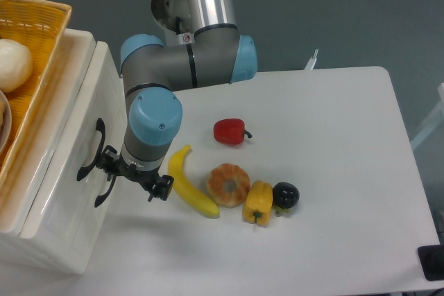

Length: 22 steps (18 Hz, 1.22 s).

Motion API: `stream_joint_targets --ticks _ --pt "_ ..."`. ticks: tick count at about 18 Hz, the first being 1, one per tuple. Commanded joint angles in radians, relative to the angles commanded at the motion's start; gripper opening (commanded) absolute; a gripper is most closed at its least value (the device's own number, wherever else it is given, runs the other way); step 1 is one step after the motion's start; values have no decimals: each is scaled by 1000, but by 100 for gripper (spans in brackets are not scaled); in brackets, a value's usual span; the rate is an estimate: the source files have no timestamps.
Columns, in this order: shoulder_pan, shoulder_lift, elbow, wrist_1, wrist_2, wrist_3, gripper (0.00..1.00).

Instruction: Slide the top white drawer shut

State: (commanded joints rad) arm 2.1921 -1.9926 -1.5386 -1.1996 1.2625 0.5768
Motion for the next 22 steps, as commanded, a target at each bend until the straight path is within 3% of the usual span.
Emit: stream_joint_targets --ticks 14,19,22 --pt "-8 -8 2 2 3 3 100" --pt "52 11 11 3 5 101 100" --pt "104 69 20 3 11 231 100"
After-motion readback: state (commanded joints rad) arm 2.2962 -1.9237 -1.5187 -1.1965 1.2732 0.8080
